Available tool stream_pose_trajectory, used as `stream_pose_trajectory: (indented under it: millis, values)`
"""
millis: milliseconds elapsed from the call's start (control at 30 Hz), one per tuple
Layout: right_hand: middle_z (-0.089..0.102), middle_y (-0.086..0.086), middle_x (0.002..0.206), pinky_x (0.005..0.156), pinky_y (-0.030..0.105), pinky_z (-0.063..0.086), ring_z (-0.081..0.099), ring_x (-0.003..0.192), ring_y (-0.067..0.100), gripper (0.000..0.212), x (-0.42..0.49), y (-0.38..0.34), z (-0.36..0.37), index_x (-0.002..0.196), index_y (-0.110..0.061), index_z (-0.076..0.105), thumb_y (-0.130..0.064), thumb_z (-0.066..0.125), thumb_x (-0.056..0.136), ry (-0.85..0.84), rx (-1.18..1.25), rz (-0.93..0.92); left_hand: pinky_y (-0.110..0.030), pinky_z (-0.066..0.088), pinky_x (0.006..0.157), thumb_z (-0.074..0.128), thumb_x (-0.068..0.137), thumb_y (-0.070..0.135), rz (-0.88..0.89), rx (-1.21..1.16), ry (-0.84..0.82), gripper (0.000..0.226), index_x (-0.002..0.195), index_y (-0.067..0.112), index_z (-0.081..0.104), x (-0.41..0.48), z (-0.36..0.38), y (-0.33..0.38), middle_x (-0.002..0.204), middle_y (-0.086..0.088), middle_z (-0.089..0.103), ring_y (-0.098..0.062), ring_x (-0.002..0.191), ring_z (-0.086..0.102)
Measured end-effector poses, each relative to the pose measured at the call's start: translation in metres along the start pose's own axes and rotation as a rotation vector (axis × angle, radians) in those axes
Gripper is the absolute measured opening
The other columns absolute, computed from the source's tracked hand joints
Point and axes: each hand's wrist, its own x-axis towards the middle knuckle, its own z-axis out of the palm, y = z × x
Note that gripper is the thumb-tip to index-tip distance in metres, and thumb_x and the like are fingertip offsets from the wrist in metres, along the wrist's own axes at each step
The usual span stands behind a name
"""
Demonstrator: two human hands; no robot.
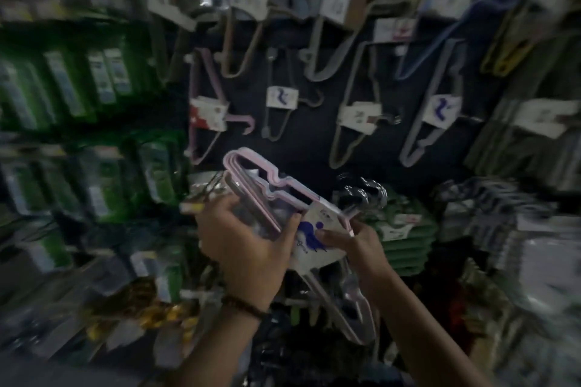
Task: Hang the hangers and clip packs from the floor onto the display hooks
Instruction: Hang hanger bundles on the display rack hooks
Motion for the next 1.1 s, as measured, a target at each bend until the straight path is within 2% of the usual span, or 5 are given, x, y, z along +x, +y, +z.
stream_pose_trajectory:
  millis: [133,367,567,867,1100]
  values:
    - [0.078,0.025,0.101,0.078,0.046,0.063,0.076,0.093,0.044,0.049,0.018,-0.021,-0.087,0.107,0.002,0.076,-0.013,0.092,0.063,0.035,0.106,0.005,-0.036,0.062,0.084,0.092,0.074,0.052,-0.719,-0.704,-0.415,0.055,0.113,0.028,0.063,0.001,0.095,0.062,0.107,-0.001,0.074,-0.018,0.096,0.075]
    - [0.080,0.016,0.098,0.083,0.048,0.061,0.076,0.095,0.040,0.039,0.043,-0.059,-0.204,0.104,-0.007,0.079,-0.039,0.085,0.083,0.109,-0.004,-0.090,-0.029,0.049,0.055,0.073,0.086,0.002,-0.689,-0.830,-0.309,0.024,0.109,0.003,0.068,0.008,0.210,0.171,0.081,-0.007,0.066,-0.021,0.073,0.063]
    - [0.065,-0.001,0.071,0.062,0.034,0.055,0.065,0.068,0.018,0.076,0.046,-0.107,-0.251,0.077,-0.021,0.064,-0.091,0.037,0.082,0.412,-1.143,-0.091,-0.035,0.057,0.071,0.073,0.062,0.027,-0.630,-0.733,-0.353,0.033,0.095,0.022,0.073,0.022,0.276,0.211,0.082,0.004,0.075,-0.021,0.079,0.071]
    - [0.059,-0.004,0.110,0.073,0.037,0.054,0.061,0.095,0.020,0.038,0.112,-0.167,-0.243,0.126,-0.030,0.046,-0.055,0.054,0.099,0.610,-1.272,-0.421,-0.042,0.064,0.078,0.081,0.063,0.035,-0.409,-0.677,-0.592,0.036,0.099,0.033,0.074,0.057,0.336,0.222,0.088,0.011,0.078,-0.009,0.084,0.076]
    - [0.059,-0.005,0.077,0.059,0.052,0.055,0.059,0.061,0.024,0.016,0.152,-0.167,-0.280,0.116,-0.032,0.034,-0.031,0.046,0.106,0.525,-1.220,-0.491,-0.017,0.052,0.063,0.080,0.078,0.058,-0.114,-0.675,-0.688,0.041,0.100,0.027,0.065,0.079,0.351,0.229,0.082,0.005,0.075,0.000,0.073,0.071]
